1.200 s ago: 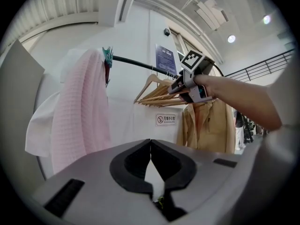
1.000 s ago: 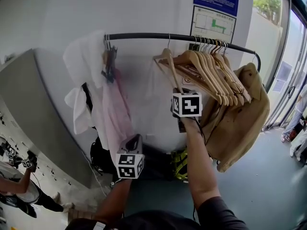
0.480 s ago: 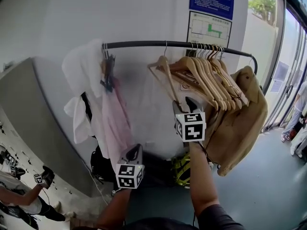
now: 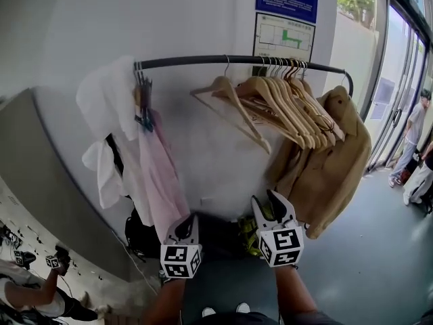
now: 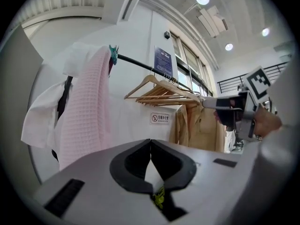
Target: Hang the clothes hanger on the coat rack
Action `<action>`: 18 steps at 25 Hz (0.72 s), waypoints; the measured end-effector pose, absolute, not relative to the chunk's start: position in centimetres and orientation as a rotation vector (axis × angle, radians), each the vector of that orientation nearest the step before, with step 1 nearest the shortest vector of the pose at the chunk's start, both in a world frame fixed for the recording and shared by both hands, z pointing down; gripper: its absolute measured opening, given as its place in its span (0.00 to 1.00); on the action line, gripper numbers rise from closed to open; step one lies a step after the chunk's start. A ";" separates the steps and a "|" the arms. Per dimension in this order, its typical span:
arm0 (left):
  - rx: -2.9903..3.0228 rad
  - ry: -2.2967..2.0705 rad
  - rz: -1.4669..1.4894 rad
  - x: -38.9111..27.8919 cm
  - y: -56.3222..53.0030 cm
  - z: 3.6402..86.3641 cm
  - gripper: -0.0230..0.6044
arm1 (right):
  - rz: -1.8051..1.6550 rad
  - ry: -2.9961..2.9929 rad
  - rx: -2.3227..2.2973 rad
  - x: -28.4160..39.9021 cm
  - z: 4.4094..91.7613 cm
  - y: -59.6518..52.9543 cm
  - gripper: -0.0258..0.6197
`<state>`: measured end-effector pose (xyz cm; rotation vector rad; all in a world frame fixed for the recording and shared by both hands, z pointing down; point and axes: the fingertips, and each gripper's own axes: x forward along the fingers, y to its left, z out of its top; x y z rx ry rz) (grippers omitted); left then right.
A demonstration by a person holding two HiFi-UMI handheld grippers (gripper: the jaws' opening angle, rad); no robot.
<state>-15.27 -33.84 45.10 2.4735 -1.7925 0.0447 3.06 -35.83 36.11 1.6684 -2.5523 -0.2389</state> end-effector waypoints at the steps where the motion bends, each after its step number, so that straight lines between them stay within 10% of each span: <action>1: 2.472 -1.789 0.029 -15.3 -33.6 45.2 0.05 | -0.215 -2.555 1.661 3.0 37.2 -35.1 0.28; 6: 2.478 -1.796 0.002 -14.7 -31.8 45.6 0.05 | -0.208 -2.524 1.606 2.2 42.2 -32.0 0.06; 18: 2.378 -1.869 0.054 -9.1 -25.6 49.0 0.05 | -0.038 -2.610 1.501 7.7 47.6 -27.8 0.06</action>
